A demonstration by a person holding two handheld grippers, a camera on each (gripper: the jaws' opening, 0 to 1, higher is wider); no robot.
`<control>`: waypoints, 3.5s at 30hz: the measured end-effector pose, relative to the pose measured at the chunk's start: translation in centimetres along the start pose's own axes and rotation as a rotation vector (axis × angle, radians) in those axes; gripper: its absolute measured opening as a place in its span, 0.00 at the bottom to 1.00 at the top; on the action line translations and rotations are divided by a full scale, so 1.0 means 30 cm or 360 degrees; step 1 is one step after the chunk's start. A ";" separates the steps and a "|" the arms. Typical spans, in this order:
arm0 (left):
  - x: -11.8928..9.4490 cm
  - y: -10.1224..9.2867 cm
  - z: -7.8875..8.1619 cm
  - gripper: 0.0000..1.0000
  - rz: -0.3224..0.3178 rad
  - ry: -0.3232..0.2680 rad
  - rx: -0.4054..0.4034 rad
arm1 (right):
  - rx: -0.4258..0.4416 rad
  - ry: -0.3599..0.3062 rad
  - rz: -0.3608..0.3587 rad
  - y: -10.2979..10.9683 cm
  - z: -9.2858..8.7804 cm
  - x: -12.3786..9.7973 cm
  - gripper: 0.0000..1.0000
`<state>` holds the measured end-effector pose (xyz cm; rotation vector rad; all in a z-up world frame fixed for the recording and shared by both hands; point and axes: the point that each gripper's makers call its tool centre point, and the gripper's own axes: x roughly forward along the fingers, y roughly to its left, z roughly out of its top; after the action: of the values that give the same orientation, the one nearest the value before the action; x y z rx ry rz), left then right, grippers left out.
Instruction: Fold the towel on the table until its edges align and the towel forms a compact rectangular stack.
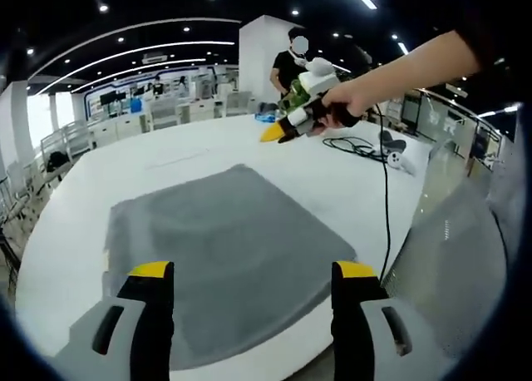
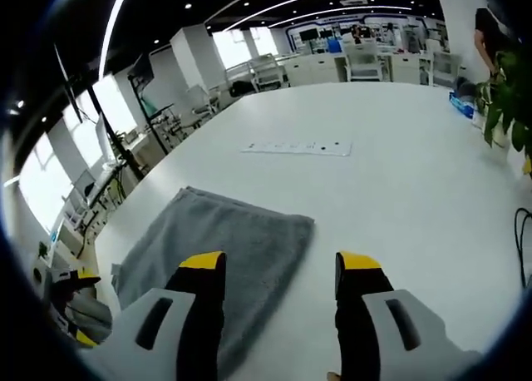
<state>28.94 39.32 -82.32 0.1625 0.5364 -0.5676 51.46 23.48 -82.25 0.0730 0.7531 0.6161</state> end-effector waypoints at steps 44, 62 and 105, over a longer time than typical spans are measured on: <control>0.305 -0.454 -0.082 0.24 -0.0590 0.0331 0.0326 | -0.0187 0.0183 -0.0123 -0.127 -0.029 0.292 0.31; 0.311 -0.455 -0.104 0.17 -0.0536 0.0339 0.0264 | -0.0181 0.0153 -0.0117 -0.130 -0.051 0.333 0.16; 0.342 -0.421 -0.131 0.02 -0.0449 0.0360 0.0041 | -0.0162 0.0117 -0.0049 -0.107 -0.019 0.362 0.01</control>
<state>27.56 25.13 -91.05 0.1781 0.7789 -0.8369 58.79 26.71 -90.27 -0.0552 0.7910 0.6295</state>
